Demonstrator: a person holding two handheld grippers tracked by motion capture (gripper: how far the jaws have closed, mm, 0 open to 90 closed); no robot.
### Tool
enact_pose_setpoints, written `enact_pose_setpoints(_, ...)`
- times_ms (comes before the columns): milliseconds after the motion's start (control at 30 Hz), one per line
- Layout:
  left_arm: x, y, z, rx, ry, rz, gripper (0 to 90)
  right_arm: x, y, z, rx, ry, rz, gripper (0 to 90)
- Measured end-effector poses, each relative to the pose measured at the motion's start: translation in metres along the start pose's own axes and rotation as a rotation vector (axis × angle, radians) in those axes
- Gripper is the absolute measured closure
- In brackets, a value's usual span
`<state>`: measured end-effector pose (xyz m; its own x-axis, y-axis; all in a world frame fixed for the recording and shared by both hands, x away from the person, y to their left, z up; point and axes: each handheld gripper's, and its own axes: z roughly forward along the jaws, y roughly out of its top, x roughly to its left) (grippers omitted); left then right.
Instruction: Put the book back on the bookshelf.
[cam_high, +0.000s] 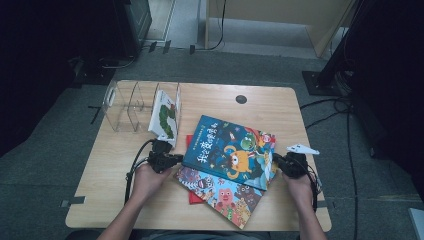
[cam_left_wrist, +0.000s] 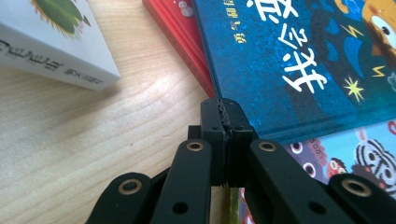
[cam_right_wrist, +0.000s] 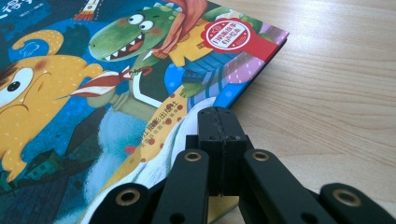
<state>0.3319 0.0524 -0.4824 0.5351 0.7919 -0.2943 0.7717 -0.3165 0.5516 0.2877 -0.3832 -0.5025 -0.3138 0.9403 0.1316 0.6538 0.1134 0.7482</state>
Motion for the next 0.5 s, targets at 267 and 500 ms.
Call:
enact_pose_setpoints(267, -0.005, -0.008, -0.0044, 0.022, -0.027, -0.013, 90.0, 0.0001, 0.0024, 0.0032, 0.004, -0.004, 0.009, 90.0)
enact_pose_setpoints(500, -0.002, -0.0033, -0.0088, 0.041, -0.035, -0.012, 82.8, 0.0004, 0.0057, 0.0076, 0.004, 0.004, 0.002, 90.0)
